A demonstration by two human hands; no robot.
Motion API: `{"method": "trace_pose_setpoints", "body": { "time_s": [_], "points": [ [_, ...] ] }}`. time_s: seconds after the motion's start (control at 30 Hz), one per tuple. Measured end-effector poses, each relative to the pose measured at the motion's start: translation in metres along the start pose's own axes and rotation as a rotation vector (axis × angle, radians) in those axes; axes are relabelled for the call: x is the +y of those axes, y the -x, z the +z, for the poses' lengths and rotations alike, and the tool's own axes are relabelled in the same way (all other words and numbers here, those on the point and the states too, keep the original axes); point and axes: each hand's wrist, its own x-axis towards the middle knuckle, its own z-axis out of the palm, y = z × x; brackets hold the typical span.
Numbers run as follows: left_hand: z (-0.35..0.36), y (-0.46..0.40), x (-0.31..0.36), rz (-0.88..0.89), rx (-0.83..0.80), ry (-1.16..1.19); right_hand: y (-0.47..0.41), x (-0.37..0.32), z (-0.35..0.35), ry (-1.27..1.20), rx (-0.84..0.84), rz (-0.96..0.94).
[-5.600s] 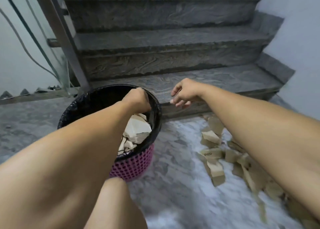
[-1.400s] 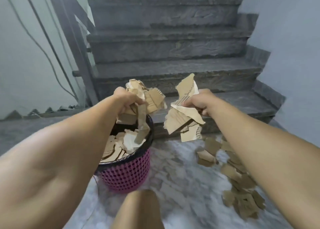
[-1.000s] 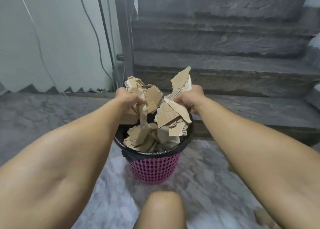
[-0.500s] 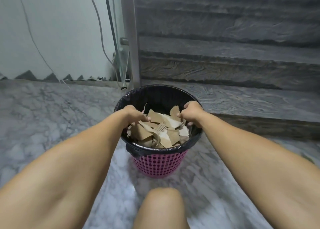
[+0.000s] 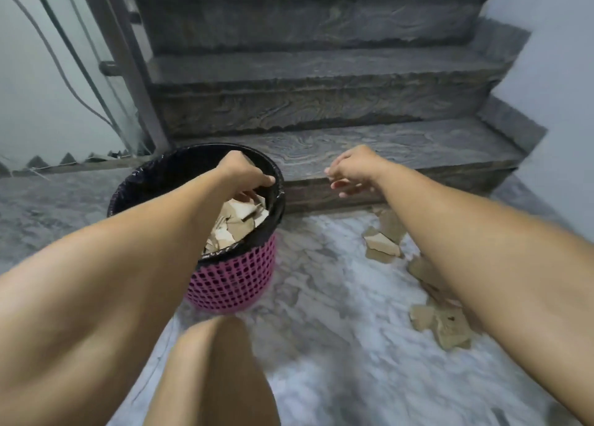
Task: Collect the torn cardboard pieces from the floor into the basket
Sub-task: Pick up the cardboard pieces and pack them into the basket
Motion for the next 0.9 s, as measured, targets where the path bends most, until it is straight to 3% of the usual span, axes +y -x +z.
{"method": "trace_pose_setpoints", "body": {
  "time_s": [0.17, 0.33, 0.57, 0.67, 0.9],
  "points": [
    [0.075, 0.004, 0.046, 0.071, -0.023, -0.079, 0.011, 0.07, -0.078, -0.002, 0.072, 0.103],
    [0.175, 0.016, 0.076, 0.05, -0.177, -0.216, 0.025, 0.166, -0.151, -0.001, 0.137, 0.205],
    [0.317, 0.04, 0.08, 0.032, -0.392, -0.421, 0.062, 0.301, -0.228, -0.002, 0.121, 0.393],
    [0.369, 0.051, 0.077, 0.063, -0.483, -0.531, 0.078, 0.353, -0.256, -0.046, 0.192, 0.428],
    [0.433, 0.047, 0.061, 0.052, -0.519, -0.655, 0.091, 0.425, -0.278, -0.079, 0.241, 0.545]
  ]
}}
